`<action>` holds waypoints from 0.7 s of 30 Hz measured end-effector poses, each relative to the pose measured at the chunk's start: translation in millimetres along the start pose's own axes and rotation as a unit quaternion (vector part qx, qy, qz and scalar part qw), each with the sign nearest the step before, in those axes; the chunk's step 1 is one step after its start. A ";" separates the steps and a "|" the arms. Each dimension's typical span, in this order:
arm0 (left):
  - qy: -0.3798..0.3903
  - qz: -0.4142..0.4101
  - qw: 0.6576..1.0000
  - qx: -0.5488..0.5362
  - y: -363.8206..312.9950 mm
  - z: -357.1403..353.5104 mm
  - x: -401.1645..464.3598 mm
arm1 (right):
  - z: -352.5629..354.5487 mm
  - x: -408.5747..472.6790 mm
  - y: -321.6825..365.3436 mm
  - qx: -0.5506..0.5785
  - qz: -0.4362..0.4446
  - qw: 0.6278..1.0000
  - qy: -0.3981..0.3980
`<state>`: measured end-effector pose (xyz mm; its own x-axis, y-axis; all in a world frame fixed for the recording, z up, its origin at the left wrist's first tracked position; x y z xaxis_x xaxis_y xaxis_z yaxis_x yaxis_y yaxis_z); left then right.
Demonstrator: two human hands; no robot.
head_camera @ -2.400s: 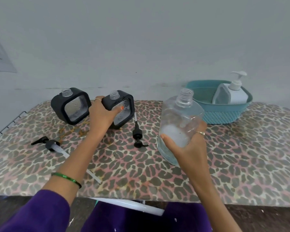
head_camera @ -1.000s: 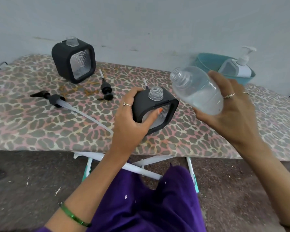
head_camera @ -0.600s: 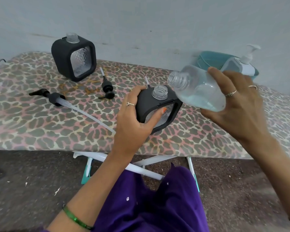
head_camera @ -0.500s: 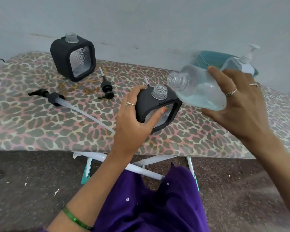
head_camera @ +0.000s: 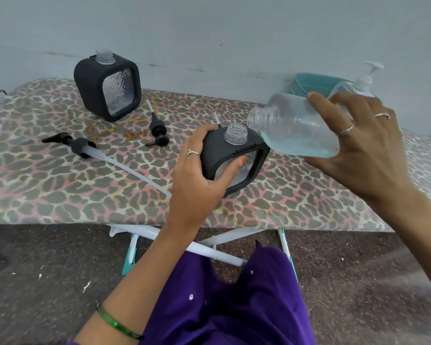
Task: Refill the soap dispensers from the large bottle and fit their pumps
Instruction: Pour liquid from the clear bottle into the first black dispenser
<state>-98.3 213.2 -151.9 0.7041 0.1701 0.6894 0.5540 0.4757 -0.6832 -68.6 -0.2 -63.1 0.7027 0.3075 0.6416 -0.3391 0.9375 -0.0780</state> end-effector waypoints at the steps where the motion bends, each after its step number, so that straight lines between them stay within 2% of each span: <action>1: 0.000 -0.001 1.000 0.001 -0.2 0.1 -0.1 | 0.2 0.1 0.2 -0.002 0.002 1.000 -0.003; 21: 0.000 0.005 1.000 -0.006 -1.1 0.0 -0.2 | 5.6 5.2 4.9 -0.025 0.036 0.998 -0.040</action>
<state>-99.0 212.7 -151.2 0.7101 0.1751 0.6820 0.5519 0.4631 -0.6936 -70.1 5.1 -55.8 0.6254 0.3626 0.6909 -0.3539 0.9210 -0.1630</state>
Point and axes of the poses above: each hand's wrist, its own x-axis towards the middle knuckle, its own z-axis out of the back of the hand, y = z × x, the point moved 9 cm from there along x, towards the middle knuckle, and after that the axes turned 11 degrees about -z, right-handed, at the moved point
